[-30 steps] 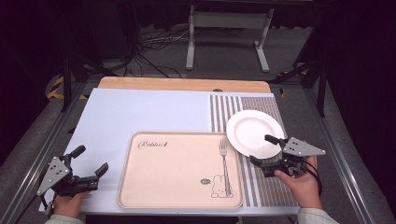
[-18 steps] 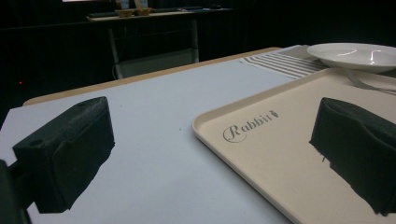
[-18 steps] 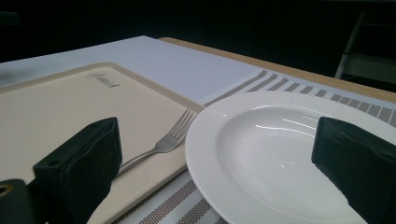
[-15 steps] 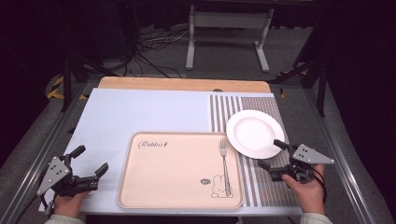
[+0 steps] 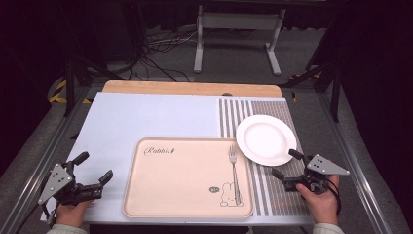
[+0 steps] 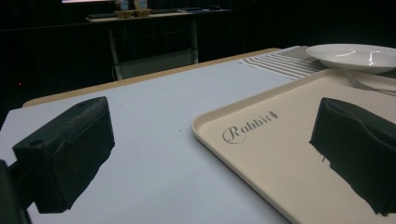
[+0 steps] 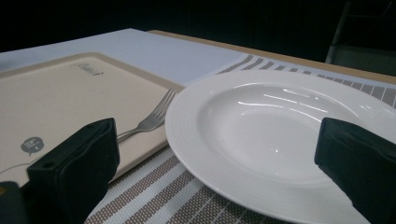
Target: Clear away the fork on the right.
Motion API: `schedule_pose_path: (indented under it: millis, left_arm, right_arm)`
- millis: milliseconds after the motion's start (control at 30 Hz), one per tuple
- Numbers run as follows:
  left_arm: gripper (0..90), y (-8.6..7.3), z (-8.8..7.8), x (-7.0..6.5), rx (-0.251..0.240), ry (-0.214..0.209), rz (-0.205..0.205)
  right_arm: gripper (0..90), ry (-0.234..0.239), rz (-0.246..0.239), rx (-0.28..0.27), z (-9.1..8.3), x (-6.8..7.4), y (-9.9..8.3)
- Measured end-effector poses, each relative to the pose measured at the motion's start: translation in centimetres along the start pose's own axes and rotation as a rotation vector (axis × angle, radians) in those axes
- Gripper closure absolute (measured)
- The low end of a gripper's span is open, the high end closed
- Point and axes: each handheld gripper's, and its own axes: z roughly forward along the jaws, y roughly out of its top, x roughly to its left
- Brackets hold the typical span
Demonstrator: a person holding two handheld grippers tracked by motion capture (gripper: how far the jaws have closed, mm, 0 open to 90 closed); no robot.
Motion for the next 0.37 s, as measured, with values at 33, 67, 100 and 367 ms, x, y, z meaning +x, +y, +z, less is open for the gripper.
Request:
schedule_pose_path:
  millis: [33,67,100,367]
  left_arm:
    - [0.3,0.01,-0.01,-0.01,-0.002,0.0,0.0]
    - [0.3,0.02,-0.01,-0.03,-0.002,0.0,0.0]
    - [0.3,0.03,-0.01,-0.03,-0.002,-0.002,0.002]
    - [0.3,0.01,0.02,0.06,0.001,-0.003,0.0]
  right_arm:
    - [0.7,-0.004,-0.003,0.002,0.07,0.01,-0.18]
    - [0.6,-0.013,0.005,0.008,0.15,0.07,-0.45]
    - [0.6,-0.02,0.008,0.012,0.24,0.12,-0.58]
    - [0.5,-0.05,-0.002,0.017,0.27,0.24,-0.59]
